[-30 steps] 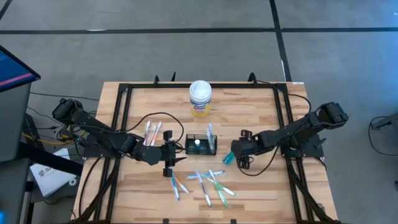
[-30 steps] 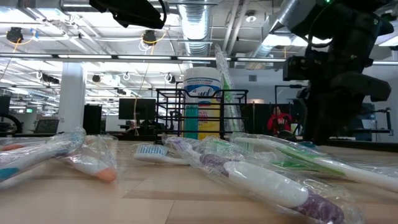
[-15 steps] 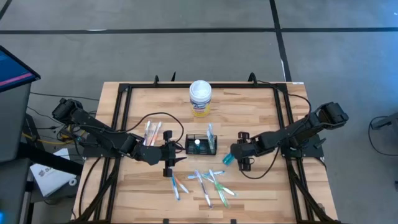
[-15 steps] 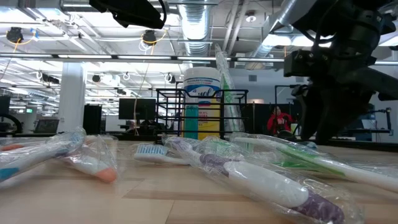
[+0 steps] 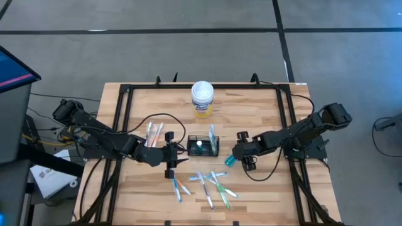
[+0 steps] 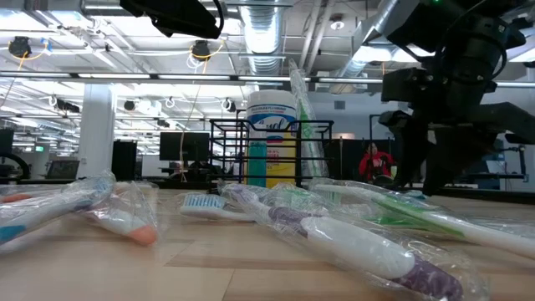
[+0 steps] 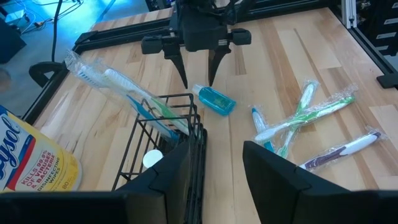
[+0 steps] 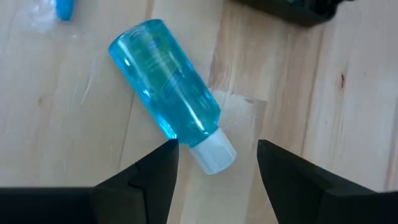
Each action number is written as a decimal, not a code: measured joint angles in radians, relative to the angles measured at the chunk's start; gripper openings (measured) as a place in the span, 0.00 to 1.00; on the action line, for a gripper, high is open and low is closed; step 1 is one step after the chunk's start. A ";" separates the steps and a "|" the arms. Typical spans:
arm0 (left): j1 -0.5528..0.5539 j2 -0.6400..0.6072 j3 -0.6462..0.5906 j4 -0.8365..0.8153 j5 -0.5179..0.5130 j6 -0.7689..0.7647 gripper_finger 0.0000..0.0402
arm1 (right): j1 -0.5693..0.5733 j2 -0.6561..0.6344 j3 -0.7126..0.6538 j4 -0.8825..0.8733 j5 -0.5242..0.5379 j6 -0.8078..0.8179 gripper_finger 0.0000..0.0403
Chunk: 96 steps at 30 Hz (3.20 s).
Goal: Pick & Place toothbrushing station
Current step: Put the blue mouthwash into the black mesh organizer
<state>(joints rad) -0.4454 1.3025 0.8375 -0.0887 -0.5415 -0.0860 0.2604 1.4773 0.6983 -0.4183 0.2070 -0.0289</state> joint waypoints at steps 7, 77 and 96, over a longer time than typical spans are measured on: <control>0.000 0.000 0.000 0.000 0.000 0.000 0.36 | -0.001 0.000 0.000 0.001 -0.014 -0.109 0.52; 0.000 0.000 0.000 0.002 0.000 -0.002 0.36 | 0.037 0.152 0.186 -0.178 -0.021 0.092 0.20; 0.017 0.000 0.000 0.103 0.104 -0.122 0.36 | 0.128 0.151 0.492 -0.466 0.108 0.108 0.21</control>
<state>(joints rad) -0.4280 1.3025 0.8375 0.0144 -0.4375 -0.2076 0.3881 1.6279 1.1905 -0.8845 0.3153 0.0792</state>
